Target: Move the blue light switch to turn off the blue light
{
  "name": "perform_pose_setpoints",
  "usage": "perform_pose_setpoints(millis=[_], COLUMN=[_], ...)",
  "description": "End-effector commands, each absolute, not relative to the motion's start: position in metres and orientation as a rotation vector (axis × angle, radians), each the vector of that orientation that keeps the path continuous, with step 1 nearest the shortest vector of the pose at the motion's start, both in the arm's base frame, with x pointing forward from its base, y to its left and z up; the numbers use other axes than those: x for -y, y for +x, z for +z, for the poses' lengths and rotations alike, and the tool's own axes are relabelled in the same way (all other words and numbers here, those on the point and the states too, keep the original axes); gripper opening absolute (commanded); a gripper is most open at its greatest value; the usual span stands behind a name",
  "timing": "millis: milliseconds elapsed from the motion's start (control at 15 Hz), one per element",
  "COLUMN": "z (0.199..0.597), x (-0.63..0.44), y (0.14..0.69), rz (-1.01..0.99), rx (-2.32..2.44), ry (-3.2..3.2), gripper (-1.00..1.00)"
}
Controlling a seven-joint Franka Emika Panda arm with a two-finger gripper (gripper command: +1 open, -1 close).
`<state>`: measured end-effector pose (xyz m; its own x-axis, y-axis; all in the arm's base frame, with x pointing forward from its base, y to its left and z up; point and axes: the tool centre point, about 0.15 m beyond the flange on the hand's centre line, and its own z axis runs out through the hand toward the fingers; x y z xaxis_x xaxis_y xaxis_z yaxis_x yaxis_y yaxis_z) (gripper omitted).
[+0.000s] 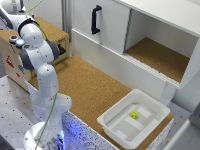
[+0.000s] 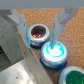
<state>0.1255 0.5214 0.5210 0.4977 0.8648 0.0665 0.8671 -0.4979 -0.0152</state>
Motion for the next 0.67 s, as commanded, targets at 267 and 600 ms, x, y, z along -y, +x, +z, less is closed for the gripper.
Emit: perform_pose_setpoints(millis=[267, 600], z=[0.482, 0.463], x=[-0.536, -0.523], y=[0.160, 0.156], rz=[-0.103, -0.046], rx=[1.492, 1.443], ry=[-2.670, -2.684], gripper=[-1.00, -1.00])
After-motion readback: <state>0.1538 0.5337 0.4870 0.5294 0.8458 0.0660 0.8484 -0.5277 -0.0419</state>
